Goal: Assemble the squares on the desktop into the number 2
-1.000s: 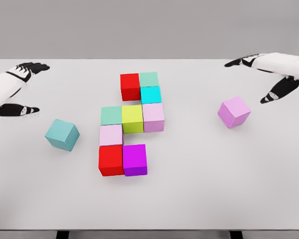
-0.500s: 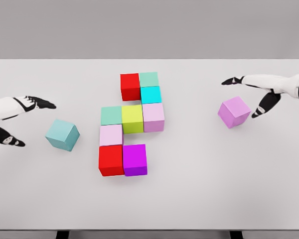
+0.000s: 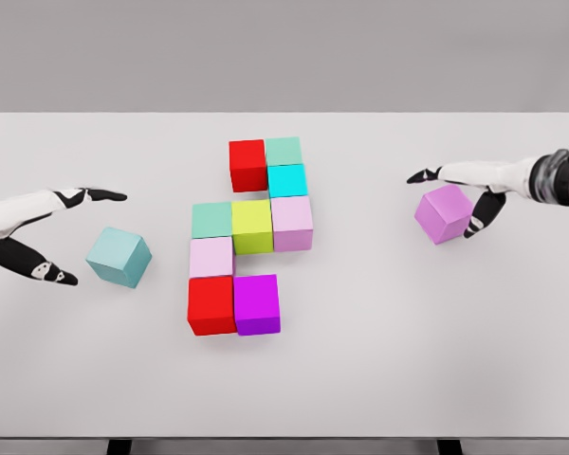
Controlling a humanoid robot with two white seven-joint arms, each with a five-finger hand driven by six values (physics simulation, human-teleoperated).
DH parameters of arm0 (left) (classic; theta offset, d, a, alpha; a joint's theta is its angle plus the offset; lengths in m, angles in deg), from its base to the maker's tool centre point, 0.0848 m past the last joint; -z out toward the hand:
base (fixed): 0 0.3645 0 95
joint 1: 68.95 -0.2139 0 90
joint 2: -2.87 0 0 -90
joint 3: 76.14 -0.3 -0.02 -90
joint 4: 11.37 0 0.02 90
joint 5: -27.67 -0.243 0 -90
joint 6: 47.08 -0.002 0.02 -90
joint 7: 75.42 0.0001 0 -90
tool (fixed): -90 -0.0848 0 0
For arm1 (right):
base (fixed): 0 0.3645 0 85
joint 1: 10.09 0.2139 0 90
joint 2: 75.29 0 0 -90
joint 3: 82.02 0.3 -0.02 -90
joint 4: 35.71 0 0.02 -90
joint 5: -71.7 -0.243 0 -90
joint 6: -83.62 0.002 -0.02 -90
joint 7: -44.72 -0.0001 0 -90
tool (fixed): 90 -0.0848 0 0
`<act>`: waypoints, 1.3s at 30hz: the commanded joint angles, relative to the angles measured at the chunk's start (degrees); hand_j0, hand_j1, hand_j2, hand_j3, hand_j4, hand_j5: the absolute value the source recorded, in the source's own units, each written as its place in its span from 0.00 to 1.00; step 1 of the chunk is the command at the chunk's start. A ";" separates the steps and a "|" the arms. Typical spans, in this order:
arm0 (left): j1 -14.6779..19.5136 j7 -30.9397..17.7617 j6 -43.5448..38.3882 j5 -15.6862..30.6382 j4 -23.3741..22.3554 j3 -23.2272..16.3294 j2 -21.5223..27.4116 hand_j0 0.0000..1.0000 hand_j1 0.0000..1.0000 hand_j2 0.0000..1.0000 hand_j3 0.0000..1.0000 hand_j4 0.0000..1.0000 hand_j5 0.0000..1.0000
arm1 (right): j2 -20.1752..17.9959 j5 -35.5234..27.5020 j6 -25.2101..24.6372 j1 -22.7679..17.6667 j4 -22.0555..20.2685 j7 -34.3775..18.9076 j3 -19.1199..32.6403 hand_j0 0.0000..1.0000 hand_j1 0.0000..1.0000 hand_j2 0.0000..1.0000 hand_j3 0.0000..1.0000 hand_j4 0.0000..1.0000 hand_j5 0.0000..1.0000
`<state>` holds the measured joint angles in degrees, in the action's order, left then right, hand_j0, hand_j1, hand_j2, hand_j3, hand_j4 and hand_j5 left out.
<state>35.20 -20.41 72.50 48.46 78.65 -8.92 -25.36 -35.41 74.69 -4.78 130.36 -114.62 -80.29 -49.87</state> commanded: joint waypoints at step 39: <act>3.43 -0.01 -13.67 -13.85 -4.68 -2.79 -10.00 1.00 1.00 1.00 1.00 1.00 1.00 | -6.58 8.08 33.40 -1.41 -20.23 0.02 -0.33 0.55 0.55 0.55 0.55 0.55 0.55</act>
<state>38.62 -20.43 58.96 35.25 74.24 -11.71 -35.09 -42.58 80.64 28.72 129.04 -132.55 -80.34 -48.00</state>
